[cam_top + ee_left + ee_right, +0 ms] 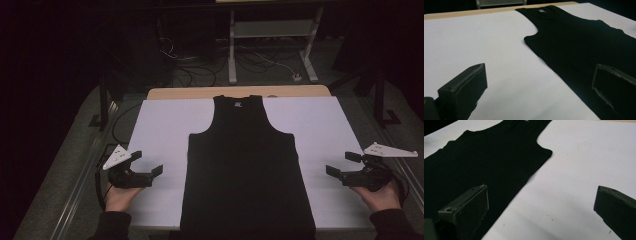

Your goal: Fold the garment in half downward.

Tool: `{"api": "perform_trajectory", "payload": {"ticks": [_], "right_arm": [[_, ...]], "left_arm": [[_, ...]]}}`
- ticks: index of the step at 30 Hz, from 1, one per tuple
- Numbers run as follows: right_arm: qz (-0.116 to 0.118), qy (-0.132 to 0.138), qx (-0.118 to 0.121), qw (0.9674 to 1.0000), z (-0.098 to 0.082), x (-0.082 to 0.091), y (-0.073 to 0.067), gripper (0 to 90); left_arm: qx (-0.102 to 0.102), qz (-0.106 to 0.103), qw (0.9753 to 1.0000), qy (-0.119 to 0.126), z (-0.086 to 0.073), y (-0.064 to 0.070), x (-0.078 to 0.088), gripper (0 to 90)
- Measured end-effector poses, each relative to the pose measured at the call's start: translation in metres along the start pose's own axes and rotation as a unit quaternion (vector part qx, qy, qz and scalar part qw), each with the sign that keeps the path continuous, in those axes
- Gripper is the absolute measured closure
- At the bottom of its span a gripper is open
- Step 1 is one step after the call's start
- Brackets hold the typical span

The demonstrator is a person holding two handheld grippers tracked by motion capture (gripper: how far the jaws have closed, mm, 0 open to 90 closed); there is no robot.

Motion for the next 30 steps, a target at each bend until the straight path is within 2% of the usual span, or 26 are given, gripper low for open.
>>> {"api": "perform_trajectory", "payload": {"ticks": [14,25,28,30], "right_arm": [[0.0,-0.003,0.001,1.0,-0.001,0.001,-0.001,0.0],[-0.005,-0.003,0.007,1.0,0.0,0.003,-0.003,0.0],[-0.005,-0.005,0.004,1.0,0.0,0.002,-0.003,0.0],[-0.001,-0.007,0.004,1.0,0.002,0.002,-0.004,0.0]], "left_arm": [[0.003,-0.006,1.0,-0.002,0.001,0.002,0.0,0.0],[-0.016,-0.006,0.9997,-0.016,0.003,0.007,-0.001,0.0],[-0.014,-0.01,0.9998,-0.013,0.005,0.008,-0.001,0.0],[-0.021,-0.021,0.9995,-0.014,0.007,0.011,-0.002,0.0]]}}
Point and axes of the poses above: each handheld gripper's, and its own axes: x roughly backward along the jaws, z roughly out of its top, y roughly to its right, the point moved 5 cm from there along -x, roughly forward along the jaws, and after that the axes turned 14 degrees about -x, right-handed, at the moved point
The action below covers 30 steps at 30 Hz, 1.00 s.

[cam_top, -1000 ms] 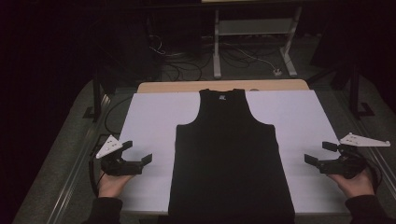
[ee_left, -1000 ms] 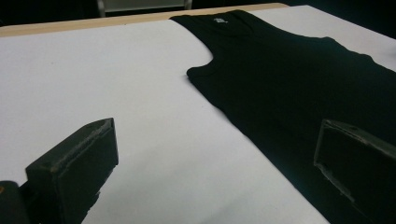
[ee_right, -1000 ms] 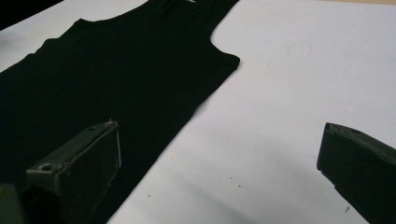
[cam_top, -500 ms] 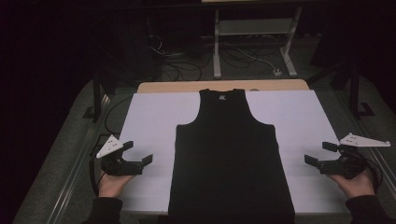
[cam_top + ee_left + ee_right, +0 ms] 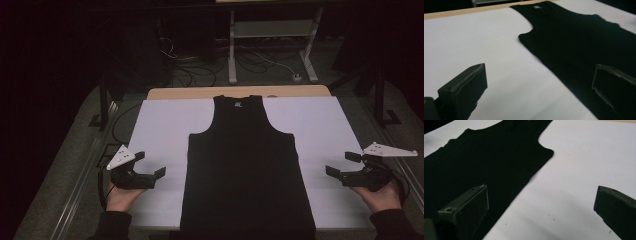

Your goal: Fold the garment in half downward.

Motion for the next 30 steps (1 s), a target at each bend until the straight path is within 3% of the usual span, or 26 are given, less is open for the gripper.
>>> {"api": "perform_trajectory", "payload": {"ticks": [7,15,23,30], "right_arm": [[0.005,0.001,-0.002,1.0,0.01,-0.001,-0.006,0.0],[0.006,-0.009,0.017,0.9998,0.02,-0.005,-0.015,0.0],[0.009,-0.019,0.027,0.9994,0.025,-0.01,-0.019,0.0],[0.01,-0.025,0.037,0.999,0.034,-0.013,-0.023,0.0]], "left_arm": [[-0.027,-0.008,0.9993,-0.026,0.008,0.004,-0.003,0.0],[-0.029,-0.013,0.999,-0.031,0.021,0.003,-0.007,0.0],[-0.049,-0.019,0.998,-0.037,0.036,0.004,-0.014,0.0],[-0.059,-0.031,0.9964,-0.053,0.04,0.004,-0.023,0.0]]}}
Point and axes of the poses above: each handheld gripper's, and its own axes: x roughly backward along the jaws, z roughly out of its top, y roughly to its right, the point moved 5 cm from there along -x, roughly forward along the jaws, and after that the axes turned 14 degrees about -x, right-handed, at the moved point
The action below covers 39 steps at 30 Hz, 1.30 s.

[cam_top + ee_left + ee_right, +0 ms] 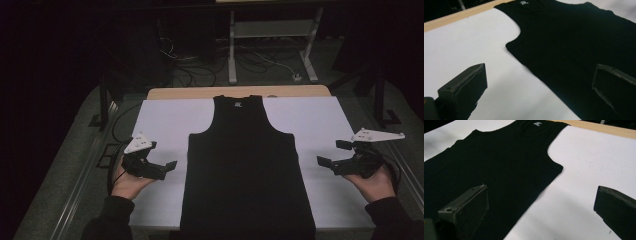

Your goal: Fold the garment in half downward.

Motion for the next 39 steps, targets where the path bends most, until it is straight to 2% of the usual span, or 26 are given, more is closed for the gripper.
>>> {"api": "perform_trajectory", "payload": {"ticks": [5,8,17,23,27,31,33,39], "right_arm": [[0.002,-0.002,0.004,1.0,0.008,-0.003,-0.002,0.0],[0.003,-0.005,0.006,1.0,0.011,-0.005,-0.002,0.0],[0.007,-0.015,0.006,0.9998,0.019,-0.01,-0.002,0.0],[0.009,-0.019,0.008,0.9998,0.026,-0.012,-0.002,0.0],[0.004,-0.023,0.016,0.9996,0.031,-0.016,-0.002,0.0],[0.005,-0.025,0.021,0.9995,0.036,-0.02,-0.003,0.0],[0.005,-0.027,0.023,0.9994,0.039,-0.022,-0.003,0.0],[0.006,-0.032,0.026,0.9992,0.046,-0.027,-0.004,0.0]], "left_arm": [[-0.004,-0.004,1.0,-0.006,0.003,-0.003,-0.004,0.0],[-0.002,-0.005,1.0,-0.001,0.008,-0.005,-0.006,0.0],[-0.017,-0.008,0.9998,-0.008,0.021,-0.01,-0.009,0.0],[-0.019,-0.014,0.9996,-0.014,0.027,-0.014,-0.014,0.0],[-0.025,-0.014,0.9995,-0.015,0.031,-0.017,-0.017,0.0],[-0.021,-0.013,0.9996,-0.013,0.036,-0.021,-0.02,0.0],[-0.027,-0.014,0.9993,-0.02,0.038,-0.024,-0.021,0.0],[-0.028,-0.025,0.9988,-0.03,0.044,-0.03,-0.027,0.0]]}}
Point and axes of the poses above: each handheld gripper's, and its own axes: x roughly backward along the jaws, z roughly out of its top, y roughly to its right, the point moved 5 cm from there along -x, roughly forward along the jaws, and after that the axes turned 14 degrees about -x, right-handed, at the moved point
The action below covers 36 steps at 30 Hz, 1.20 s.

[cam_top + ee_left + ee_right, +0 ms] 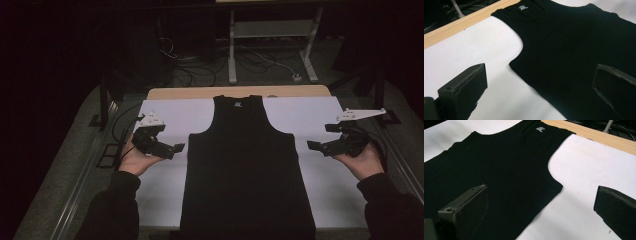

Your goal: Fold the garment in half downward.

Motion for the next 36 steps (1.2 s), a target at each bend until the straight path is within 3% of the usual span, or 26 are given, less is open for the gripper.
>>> {"api": "perform_trajectory", "payload": {"ticks": [14,23,36], "right_arm": [[0.008,-0.008,-0.005,0.9999,0.013,-0.006,0.006,0.0],[-0.003,-0.017,-0.004,0.9998,0.019,-0.012,0.014,0.0],[-0.01,-0.02,-0.008,0.9997,0.037,-0.02,0.024,0.0]], "left_arm": [[0.011,-0.008,0.9999,-0.01,-0.001,-0.016,-0.014,0.0],[0.022,-0.005,0.9997,-0.005,0.001,-0.024,-0.017,0.0],[0.015,-0.013,0.9996,-0.02,0.007,-0.032,-0.023,0.0]]}}
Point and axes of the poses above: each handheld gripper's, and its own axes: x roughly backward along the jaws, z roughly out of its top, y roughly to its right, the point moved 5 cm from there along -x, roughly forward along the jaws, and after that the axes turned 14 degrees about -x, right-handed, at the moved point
